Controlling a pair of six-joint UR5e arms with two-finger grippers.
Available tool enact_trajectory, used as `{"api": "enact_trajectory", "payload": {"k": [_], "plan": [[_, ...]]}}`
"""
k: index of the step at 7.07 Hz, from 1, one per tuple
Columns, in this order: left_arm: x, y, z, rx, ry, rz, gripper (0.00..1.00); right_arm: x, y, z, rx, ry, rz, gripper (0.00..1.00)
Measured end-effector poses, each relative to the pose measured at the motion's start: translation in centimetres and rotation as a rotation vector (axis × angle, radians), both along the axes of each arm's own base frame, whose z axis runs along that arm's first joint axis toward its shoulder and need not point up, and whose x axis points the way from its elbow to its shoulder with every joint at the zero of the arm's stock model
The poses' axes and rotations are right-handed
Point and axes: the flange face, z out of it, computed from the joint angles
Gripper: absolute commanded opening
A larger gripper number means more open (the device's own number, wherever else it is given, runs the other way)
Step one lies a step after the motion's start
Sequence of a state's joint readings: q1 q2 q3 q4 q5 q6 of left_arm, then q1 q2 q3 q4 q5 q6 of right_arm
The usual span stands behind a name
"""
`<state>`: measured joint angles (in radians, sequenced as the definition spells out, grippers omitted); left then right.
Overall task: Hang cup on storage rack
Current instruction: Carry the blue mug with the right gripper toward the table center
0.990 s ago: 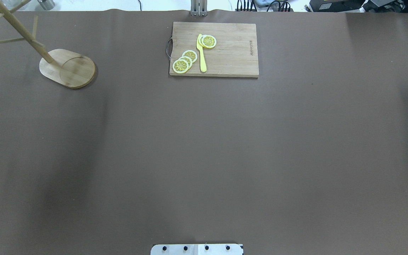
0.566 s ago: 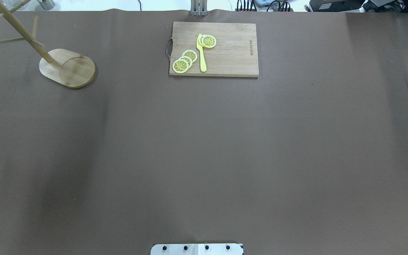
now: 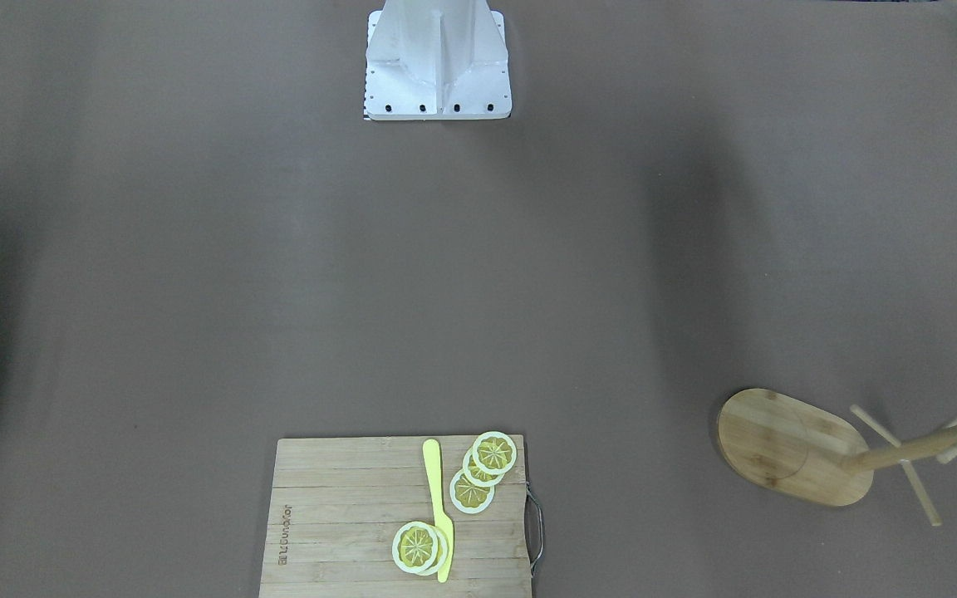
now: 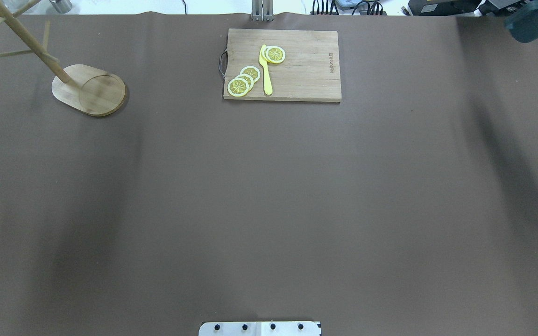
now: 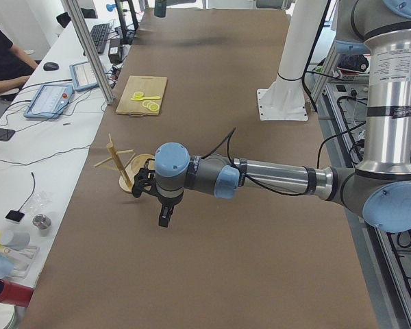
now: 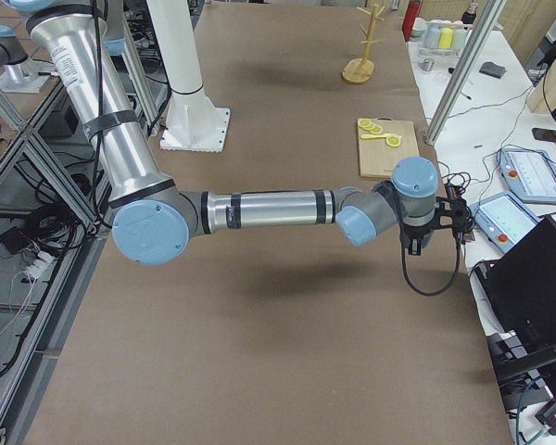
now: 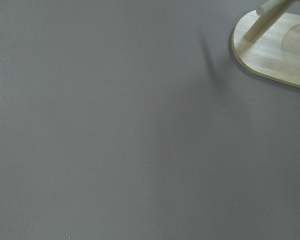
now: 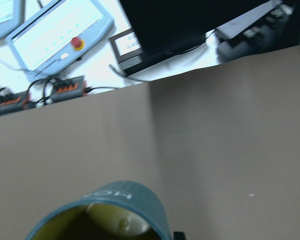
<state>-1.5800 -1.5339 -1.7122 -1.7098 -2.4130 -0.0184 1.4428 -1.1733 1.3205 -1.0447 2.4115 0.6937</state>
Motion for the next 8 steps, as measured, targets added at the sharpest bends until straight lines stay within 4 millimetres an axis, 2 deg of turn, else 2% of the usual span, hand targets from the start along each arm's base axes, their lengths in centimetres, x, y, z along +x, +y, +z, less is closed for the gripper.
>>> {"api": "enact_trajectory", "payload": {"k": [2, 3, 4, 5, 6, 8], "plan": [[0.0, -0.2, -0.3, 0.007, 0.0, 0.0, 0.99, -12.9, 2.7, -10.9, 0.085, -0.063, -0.224, 0.0], [0.0, -0.3, -0.4, 0.008, 0.0, 0.0, 0.99, -19.3, 3.8, -17.1, 0.076, -0.038, -0.295, 0.0], [0.0, -0.3, -0.3, 0.006, -0.001, 0.0, 0.99, -25.8, 5.9, -22.2, 0.059, 0.023, -0.334, 0.0], [0.1, -0.4, -0.2, 0.004, -0.001, 0.0, 0.99, -30.3, 8.0, -25.0, 0.056, 0.074, -0.346, 0.0], [0.1, -0.4, 0.0, 0.002, -0.001, 0.0, 0.99, -33.6, 9.9, -26.5, 0.075, 0.107, -0.358, 0.0], [0.1, -0.4, 0.4, -0.004, -0.001, 0.0, 0.99, -40.3, 15.1, -27.9, 0.136, 0.158, -0.391, 0.0]]}}
